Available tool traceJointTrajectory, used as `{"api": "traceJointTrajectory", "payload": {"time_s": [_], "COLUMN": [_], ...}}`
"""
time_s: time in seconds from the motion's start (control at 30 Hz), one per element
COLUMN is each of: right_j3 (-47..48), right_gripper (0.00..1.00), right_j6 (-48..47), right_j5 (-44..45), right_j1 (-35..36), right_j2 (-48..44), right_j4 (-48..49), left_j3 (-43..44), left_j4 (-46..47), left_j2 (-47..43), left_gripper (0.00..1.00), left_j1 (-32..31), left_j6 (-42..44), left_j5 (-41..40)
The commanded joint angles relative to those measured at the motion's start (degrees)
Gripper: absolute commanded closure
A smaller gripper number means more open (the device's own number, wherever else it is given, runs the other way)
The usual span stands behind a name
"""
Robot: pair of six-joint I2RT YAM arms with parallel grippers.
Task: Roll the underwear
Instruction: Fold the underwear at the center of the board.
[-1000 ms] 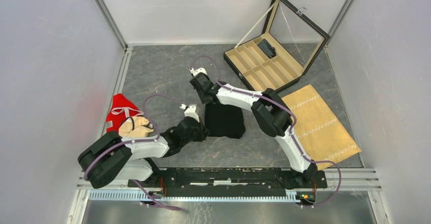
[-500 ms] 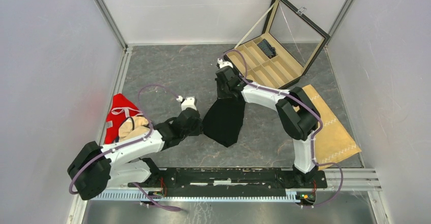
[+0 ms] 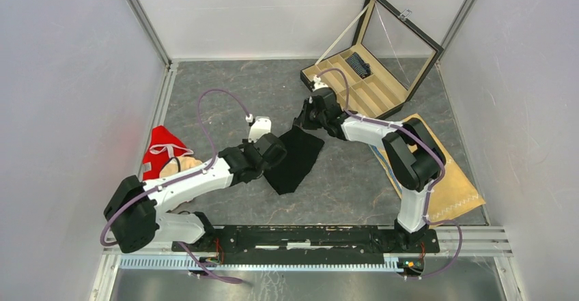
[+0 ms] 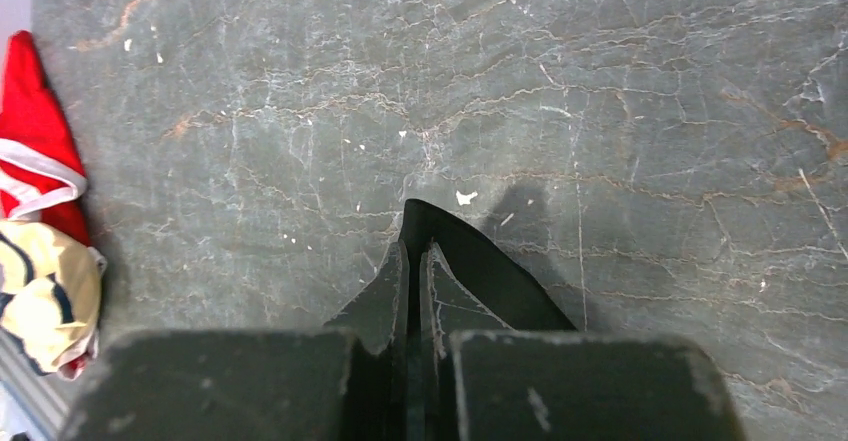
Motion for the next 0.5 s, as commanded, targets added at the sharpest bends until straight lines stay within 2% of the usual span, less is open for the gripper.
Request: {"api": "traceJointTrajectory", "payload": {"time_s": [0.0,0.23,0.47], "right_j3": [-2.55,-6.22,-11.83], "right_gripper": [1.00,1.00,1.00], "right_j6": [0.73,-1.46,-4.19], "right_j5": [-3.97,-7.61,-6.54], "right_j1": [-3.30,-5.08,-5.90], "right_j2": [-4.07,-6.57,-11.67], "right_j4": [7.27,9.51,8.68], "left_j3": [1.93,3.64,3.35], "left_j4": [-4.08,-3.79,-1.49], "left_j2": [0.61,6.37,8.93], "left_gripper": [0.98,0.98,0.98], "left_j1": [-3.95,-15.78,-18.81], "left_j6": [4.95,6.23,4.62], "left_j5": [-5.84,-12.04,-9.03]}}
